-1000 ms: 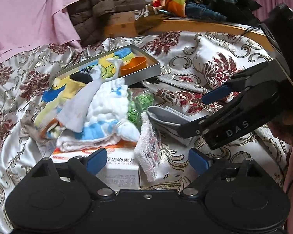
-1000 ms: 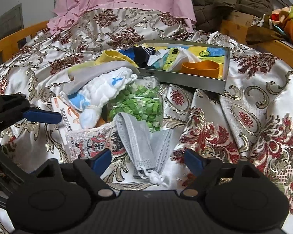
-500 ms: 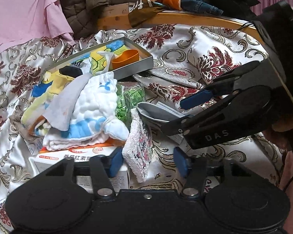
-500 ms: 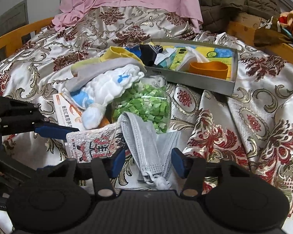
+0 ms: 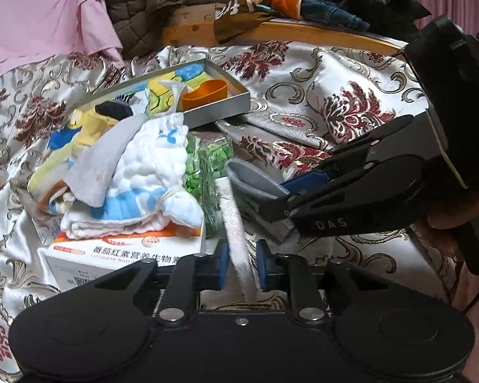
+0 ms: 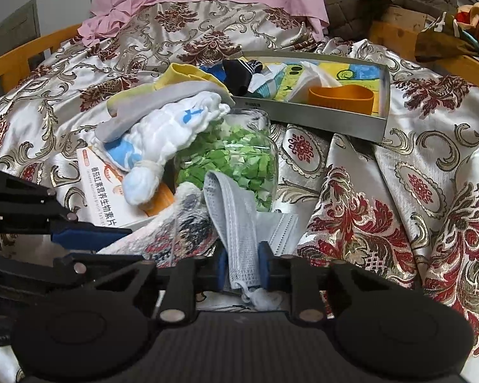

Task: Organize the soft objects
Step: 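Grasp the white printed strip with the left tool while the right tool grasps the grey face mask, then lift and carry the strip and the mask over the painted tray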

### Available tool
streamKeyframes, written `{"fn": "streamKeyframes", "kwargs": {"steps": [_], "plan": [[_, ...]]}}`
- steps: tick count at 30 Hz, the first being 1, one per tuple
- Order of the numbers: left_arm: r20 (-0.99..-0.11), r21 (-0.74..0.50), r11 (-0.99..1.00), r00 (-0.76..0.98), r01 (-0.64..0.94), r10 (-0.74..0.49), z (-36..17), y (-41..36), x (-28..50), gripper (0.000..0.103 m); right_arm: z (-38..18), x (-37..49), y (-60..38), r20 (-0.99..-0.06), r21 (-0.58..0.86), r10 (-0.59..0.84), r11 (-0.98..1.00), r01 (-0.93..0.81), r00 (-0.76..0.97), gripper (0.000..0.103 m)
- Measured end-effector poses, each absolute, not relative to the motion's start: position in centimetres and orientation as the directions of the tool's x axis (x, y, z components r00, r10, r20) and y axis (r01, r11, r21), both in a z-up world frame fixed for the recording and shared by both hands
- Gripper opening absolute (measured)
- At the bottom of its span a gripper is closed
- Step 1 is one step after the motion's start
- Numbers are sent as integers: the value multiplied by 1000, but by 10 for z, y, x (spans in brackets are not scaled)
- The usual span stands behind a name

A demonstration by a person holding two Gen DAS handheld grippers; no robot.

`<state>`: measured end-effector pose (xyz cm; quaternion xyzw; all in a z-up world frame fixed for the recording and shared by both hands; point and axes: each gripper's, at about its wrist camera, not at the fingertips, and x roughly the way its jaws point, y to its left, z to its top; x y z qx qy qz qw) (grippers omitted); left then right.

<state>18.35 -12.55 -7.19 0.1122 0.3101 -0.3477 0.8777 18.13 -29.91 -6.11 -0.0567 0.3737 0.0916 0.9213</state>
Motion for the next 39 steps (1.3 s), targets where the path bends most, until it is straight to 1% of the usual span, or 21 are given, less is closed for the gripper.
{"fn": "streamKeyframes", "kwargs": {"steps": [1,2,4,9,15,18,29,33,39], "plan": [[-624,-21,739,569,673,-536,-72,-126,184,14,-61,181,-299,-696,-36,128,977,-212,707,17],[-628,-25,745,570,666,-530,-73,-126,184,13,-60,180,-298,-690,-39,128,976,-213,712,14],[-630,-30,753,572,658,-525,-74,-126,184,12,-58,178,-297,-675,-45,133,974,-220,725,12],[-634,11,749,584,662,-507,-76,-130,176,11,-55,175,-295,-662,-60,132,972,-228,738,4],[-628,84,757,625,648,-464,-74,-135,165,11,-50,171,-293,-630,-83,123,971,-224,767,3],[-612,101,765,646,636,-457,-70,-133,160,11,-47,167,-292,-601,-103,119,969,-224,790,3],[-501,107,814,738,572,-453,-48,-125,143,10,-24,145,-290,-394,-156,125,967,-200,911,3],[-468,91,833,762,546,-448,-40,-122,143,11,-18,140,-292,-331,-160,127,969,-188,935,3],[-407,70,858,800,508,-441,-24,-118,146,10,-9,138,-292,-262,-181,114,969,-165,958,3]]}}
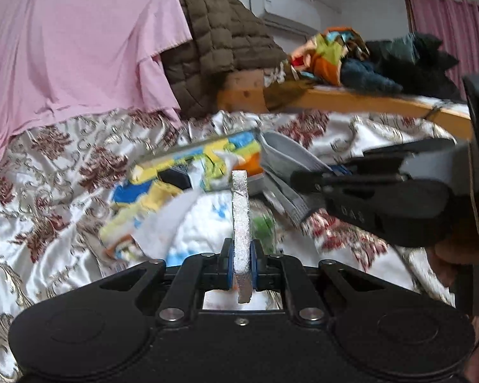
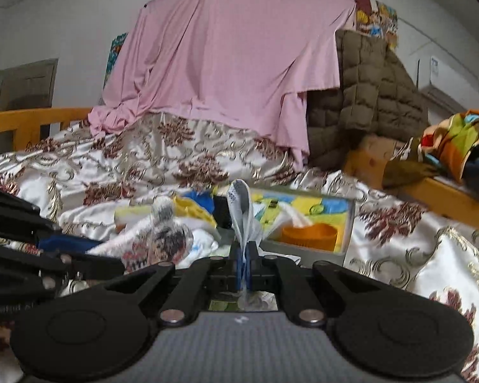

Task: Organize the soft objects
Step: 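Lift and carry the strip and the mask over the painted tray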

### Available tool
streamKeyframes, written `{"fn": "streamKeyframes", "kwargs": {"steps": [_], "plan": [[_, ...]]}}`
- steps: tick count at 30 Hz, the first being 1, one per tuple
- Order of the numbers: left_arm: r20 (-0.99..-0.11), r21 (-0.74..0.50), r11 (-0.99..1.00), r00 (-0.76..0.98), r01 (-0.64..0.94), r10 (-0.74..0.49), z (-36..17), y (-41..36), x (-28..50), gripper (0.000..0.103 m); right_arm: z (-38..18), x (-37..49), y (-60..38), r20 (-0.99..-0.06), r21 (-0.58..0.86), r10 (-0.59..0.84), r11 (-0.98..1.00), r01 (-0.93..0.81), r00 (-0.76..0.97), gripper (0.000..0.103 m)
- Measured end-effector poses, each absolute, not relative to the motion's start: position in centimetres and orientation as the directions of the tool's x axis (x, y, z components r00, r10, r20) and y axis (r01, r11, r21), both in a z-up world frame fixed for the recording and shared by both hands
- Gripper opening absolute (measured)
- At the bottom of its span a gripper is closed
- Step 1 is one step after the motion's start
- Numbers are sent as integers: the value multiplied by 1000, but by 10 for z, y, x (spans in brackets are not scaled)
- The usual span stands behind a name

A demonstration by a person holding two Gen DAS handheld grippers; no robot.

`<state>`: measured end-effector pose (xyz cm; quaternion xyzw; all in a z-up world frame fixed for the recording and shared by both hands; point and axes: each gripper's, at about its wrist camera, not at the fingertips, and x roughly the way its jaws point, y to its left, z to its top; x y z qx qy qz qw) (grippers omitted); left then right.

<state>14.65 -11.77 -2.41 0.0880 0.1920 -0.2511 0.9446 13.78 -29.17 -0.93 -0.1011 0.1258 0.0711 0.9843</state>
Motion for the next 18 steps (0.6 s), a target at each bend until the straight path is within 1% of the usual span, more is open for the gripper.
{"fn": "streamKeyframes", "kwargs": {"steps": [4,7,11,15,18], "plan": [[-377,54,876,823,478,-426,-8,-114,163,11,3,156,-290,-204,-181,125,970,-163,971,3],[-362,31,895,839,446,-406,7,-110,183,11,15,182,-291,-175,-131,143,977,-167,974,3],[-321,7,919,871,395,-372,26,-105,215,11,27,218,-293,-134,-90,173,979,-186,976,3],[-297,18,937,897,348,-327,39,-100,258,11,31,262,-296,-120,-27,199,979,-204,973,3],[-301,8,949,906,315,-298,42,-97,293,11,29,292,-302,-117,39,221,975,-218,968,3]]}}
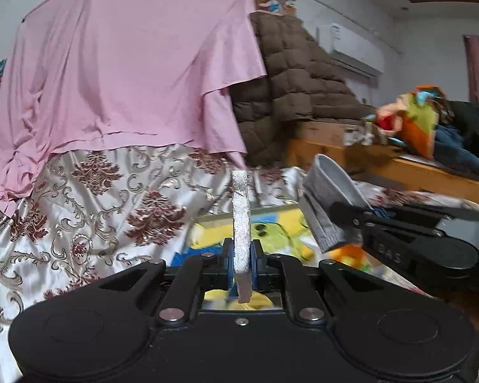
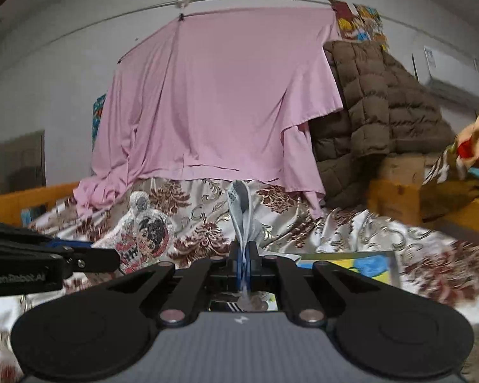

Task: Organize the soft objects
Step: 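Lift and carry the strip and the mask over the painted tray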

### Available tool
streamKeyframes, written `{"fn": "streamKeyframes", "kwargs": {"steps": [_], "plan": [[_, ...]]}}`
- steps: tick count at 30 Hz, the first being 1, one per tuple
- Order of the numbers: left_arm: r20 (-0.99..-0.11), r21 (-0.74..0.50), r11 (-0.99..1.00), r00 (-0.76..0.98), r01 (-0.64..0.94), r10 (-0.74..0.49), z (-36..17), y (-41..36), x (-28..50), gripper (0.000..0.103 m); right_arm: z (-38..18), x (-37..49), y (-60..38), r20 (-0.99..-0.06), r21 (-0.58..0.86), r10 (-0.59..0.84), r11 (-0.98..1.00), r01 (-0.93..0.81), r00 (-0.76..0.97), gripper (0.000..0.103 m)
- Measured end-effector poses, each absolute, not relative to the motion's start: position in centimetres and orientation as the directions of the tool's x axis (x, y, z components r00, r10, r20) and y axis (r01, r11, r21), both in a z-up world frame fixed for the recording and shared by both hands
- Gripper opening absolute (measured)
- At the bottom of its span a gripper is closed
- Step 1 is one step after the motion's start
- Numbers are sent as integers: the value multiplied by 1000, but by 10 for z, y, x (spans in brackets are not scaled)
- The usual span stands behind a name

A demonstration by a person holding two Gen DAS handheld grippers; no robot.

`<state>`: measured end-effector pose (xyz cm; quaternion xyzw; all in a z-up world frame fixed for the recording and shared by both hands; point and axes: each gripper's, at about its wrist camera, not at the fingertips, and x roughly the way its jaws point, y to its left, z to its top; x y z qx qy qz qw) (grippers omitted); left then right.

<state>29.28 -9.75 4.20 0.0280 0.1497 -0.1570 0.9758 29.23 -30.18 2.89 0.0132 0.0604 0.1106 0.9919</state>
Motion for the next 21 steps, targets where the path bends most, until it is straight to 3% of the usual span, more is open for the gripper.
{"fn": "streamKeyframes", "kwargs": {"steps": [10,21], "plan": [[-379,-49,976,900,211,-213,6,-97,398,11,4,360,-326,-167,152,229,967,-205,959,3],[-520,-106,977,827,186,-214,-27,-117,465,11,-16,403,-351,-254,296,259,938,-180,932,3]]}}
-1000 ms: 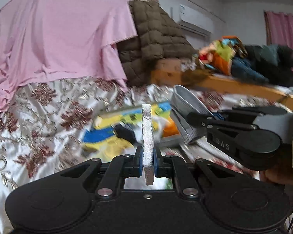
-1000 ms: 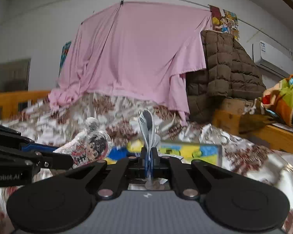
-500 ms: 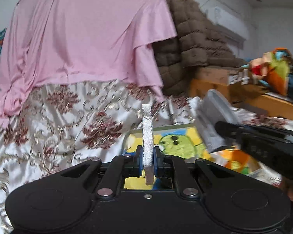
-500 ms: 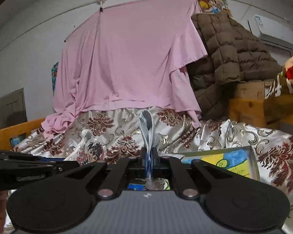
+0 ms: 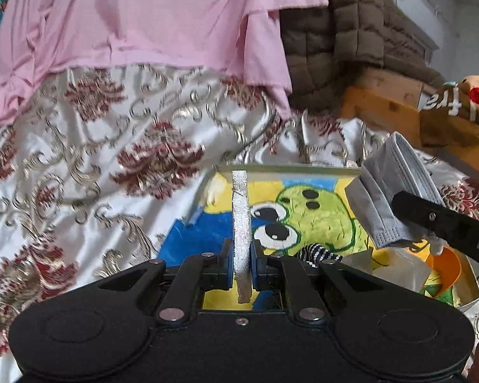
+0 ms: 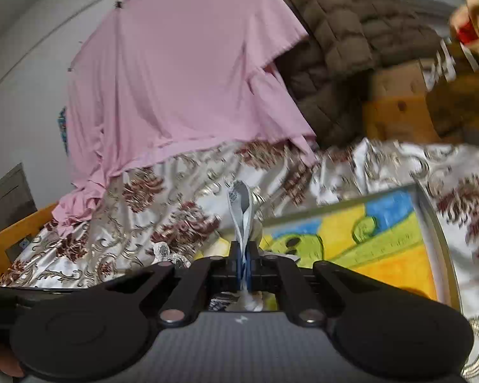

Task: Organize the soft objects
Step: 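Lift and carry the strip and the mask over the painted tray, then lower the strip and mask into the tray and open both tools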

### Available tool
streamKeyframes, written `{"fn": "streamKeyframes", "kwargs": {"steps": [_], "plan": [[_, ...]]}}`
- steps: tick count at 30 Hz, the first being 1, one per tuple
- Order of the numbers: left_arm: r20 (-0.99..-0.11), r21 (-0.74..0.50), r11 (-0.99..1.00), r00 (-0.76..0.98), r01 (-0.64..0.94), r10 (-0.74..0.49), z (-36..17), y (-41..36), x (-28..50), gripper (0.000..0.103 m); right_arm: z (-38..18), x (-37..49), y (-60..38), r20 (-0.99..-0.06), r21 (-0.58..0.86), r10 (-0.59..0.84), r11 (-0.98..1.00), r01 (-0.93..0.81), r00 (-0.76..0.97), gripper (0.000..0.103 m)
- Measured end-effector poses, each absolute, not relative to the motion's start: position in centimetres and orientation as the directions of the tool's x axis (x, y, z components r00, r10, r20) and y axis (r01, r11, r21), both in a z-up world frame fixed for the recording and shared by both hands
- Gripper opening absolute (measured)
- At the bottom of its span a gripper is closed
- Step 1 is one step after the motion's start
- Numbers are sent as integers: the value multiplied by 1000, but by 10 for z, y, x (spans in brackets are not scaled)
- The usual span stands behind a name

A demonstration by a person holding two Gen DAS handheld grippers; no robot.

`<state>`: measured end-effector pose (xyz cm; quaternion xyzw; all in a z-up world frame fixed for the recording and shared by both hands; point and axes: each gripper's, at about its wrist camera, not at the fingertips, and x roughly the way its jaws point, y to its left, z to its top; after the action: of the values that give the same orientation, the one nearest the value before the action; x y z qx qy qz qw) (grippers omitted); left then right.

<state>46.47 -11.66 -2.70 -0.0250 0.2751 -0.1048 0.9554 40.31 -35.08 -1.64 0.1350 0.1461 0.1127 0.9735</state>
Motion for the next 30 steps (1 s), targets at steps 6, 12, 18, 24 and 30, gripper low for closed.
{"fn": "streamKeyframes", "kwargs": {"steps": [6,12,18,24,30], "plan": [[-577,-128,976,787,179,-220,-30,-124,481,11,-28,419,-357,-366,325,265,935,-145,892,9],[-606,-105,973,762,208,-228,-34,-136,482,12,-32,420,-357,-390,332,265,934,-133,882,16],[-613,-103,973,758,204,-224,-36,-137,478,16,-31,421,-356,-399,322,251,939,-121,882,40],[-607,-97,978,768,184,-205,-31,-134,472,25,-26,418,-357,-394,320,248,940,-121,885,54],[-580,-125,975,783,186,-224,-25,-131,459,45,-15,410,-361,-376,322,245,939,-122,894,65]]}}
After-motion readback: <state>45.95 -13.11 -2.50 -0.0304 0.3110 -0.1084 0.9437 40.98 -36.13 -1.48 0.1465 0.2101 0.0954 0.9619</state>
